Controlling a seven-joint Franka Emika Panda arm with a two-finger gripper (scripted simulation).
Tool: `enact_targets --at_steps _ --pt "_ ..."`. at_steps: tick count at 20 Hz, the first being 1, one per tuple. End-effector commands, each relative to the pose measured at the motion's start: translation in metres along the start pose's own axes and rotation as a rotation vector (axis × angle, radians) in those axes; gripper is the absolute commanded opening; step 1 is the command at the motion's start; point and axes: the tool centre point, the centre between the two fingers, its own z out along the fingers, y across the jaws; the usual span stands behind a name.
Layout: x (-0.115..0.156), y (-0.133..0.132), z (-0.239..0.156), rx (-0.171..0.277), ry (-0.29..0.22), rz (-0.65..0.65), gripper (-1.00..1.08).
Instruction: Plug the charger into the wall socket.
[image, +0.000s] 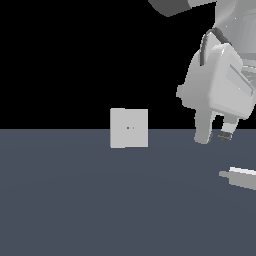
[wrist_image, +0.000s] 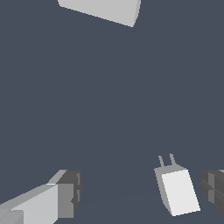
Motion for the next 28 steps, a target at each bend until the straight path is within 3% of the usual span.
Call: enact_targets --at_steps 1,15,28 --pt "-0.006 0.008 0.002 0.003 0.012 -0.033 1.0" --pt "-0.029 0.046 0.013 0.017 0.06 -0.175 1.0" --pt "-0.033 0.052 0.02 0.02 0.065 -0.195 1.0"
